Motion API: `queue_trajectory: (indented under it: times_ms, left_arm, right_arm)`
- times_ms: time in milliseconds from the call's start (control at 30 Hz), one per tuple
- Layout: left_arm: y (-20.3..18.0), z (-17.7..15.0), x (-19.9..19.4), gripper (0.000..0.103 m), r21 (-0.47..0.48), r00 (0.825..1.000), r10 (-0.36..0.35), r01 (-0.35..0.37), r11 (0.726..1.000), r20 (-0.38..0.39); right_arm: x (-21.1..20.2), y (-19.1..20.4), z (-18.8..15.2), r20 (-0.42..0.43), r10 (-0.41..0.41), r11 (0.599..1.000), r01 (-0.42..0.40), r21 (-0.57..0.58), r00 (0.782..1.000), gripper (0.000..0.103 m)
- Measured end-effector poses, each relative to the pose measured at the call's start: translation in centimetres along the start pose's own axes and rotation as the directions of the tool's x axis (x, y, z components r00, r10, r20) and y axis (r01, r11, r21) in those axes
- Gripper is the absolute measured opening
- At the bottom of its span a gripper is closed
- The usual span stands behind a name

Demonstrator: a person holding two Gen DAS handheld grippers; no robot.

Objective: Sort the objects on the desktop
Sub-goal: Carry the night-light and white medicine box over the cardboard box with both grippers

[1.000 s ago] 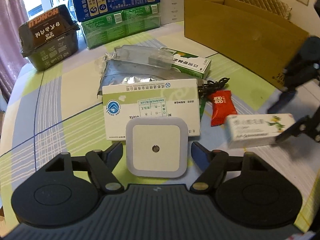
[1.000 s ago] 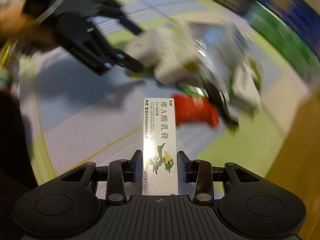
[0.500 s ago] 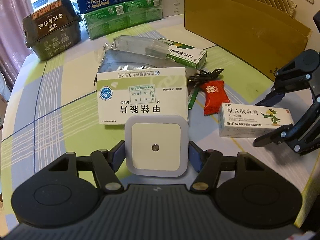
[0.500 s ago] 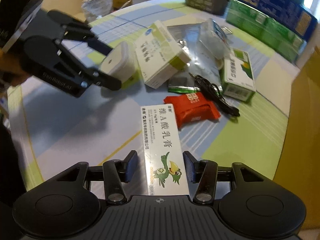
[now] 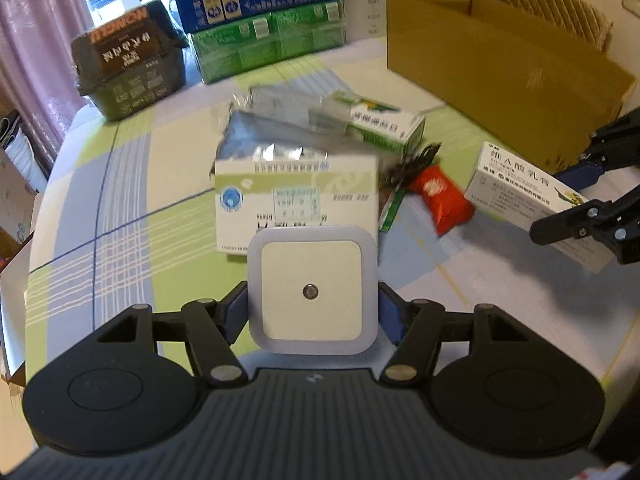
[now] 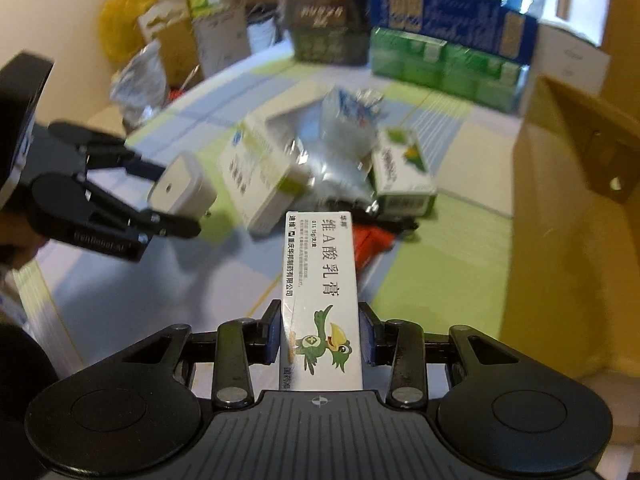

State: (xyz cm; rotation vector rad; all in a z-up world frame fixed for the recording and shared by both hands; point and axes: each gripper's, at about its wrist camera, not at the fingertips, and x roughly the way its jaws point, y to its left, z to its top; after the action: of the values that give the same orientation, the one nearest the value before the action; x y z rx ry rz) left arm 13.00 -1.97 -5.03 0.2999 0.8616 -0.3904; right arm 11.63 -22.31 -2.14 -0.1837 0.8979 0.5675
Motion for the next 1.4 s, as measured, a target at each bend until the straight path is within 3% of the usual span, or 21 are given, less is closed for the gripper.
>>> queue_trajectory:
  times_ms: [233, 433, 567, 733, 867, 1133, 1233, 1400]
  left_arm:
    - [-3.3, 4.5, -4.7, 0.061, -0.041, 0.997, -0.047, 0.049, 0.998, 0.060]
    - [-9.4, 10.2, -6.5, 0.061, -0.019, 0.985, -0.126, 0.129, 0.991, 0.119]
    - [-13.3, 14.5, -6.2, 0.061, 0.003, 0.972, -0.174, 0.176, 0.984, 0.156]
    - [-17.3, 19.0, -4.2, 0.061, 0.040, 0.957, -0.235, 0.232, 0.972, 0.172]
    - [-19.7, 20.7, -1.4, 0.061, 0.061, 0.950, -0.273, 0.266, 0.962, 0.153]
    - [-22.1, 20.4, 3.6, 0.061, 0.108, 0.958, -0.271, 0.261, 0.959, 0.090]
    - [-22.2, 20.2, 4.4, 0.072, 0.119, 0.963, -0.255, 0.244, 0.962, 0.085]
    - [-21.2, 20.2, 3.5, 0.072, 0.104, 0.963, -0.241, 0.230, 0.968, 0.118]
  right_arm:
    - [-7.6, -2.0, 1.9, 0.117, -0.055, 0.989, 0.039, 0.140, 0.992, 0.035]
    - [-14.7, -7.0, 2.8, 0.176, -0.183, 0.963, 0.141, 0.229, 0.967, 0.035]
    - [-17.1, -11.3, 2.7, 0.176, -0.247, 0.937, 0.189, 0.294, 0.953, 0.035]
    - [-17.3, -16.3, 2.3, 0.156, -0.276, 0.910, 0.206, 0.359, 0.948, 0.035]
    - [-16.1, -19.1, 1.8, 0.137, -0.275, 0.893, 0.200, 0.404, 0.952, 0.035]
    - [-13.6, -22.5, 0.2, 0.100, -0.265, 0.877, 0.196, 0.439, 0.959, 0.035]
    - [-12.8, -23.0, 0.0, 0.094, -0.258, 0.878, 0.192, 0.439, 0.962, 0.035]
    - [-12.1, -23.1, -0.5, 0.082, -0.249, 0.879, 0.189, 0.439, 0.965, 0.035]
